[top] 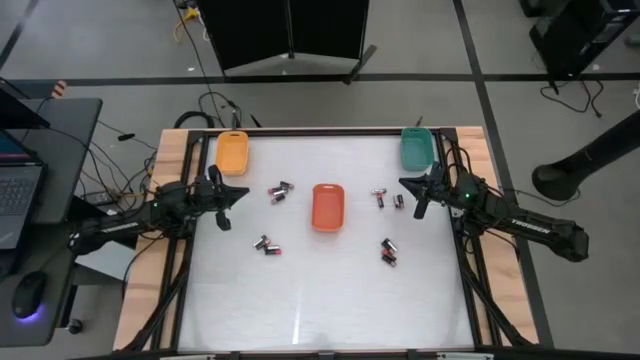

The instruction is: Sort batteries

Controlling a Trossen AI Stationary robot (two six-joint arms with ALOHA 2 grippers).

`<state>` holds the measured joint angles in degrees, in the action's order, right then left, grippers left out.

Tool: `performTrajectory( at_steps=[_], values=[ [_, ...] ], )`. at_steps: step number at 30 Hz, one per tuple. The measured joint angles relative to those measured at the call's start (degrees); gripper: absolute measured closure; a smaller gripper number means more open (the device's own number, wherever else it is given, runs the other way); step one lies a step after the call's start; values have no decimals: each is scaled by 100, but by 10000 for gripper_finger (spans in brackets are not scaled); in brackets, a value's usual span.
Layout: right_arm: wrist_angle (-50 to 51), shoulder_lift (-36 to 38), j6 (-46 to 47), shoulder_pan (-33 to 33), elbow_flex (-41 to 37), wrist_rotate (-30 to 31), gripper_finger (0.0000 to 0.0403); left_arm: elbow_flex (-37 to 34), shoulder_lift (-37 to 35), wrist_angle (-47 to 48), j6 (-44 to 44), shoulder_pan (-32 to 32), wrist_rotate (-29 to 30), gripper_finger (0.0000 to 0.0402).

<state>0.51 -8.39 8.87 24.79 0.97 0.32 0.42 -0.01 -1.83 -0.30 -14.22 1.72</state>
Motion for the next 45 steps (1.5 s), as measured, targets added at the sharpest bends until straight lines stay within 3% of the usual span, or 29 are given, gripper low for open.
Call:
performTrajectory(
  at_steps=[45],
  values=[
    [-95, -1, 0, 93, -1, 96, 382, 0, 0, 0, 0, 2, 2, 394]
  ],
)
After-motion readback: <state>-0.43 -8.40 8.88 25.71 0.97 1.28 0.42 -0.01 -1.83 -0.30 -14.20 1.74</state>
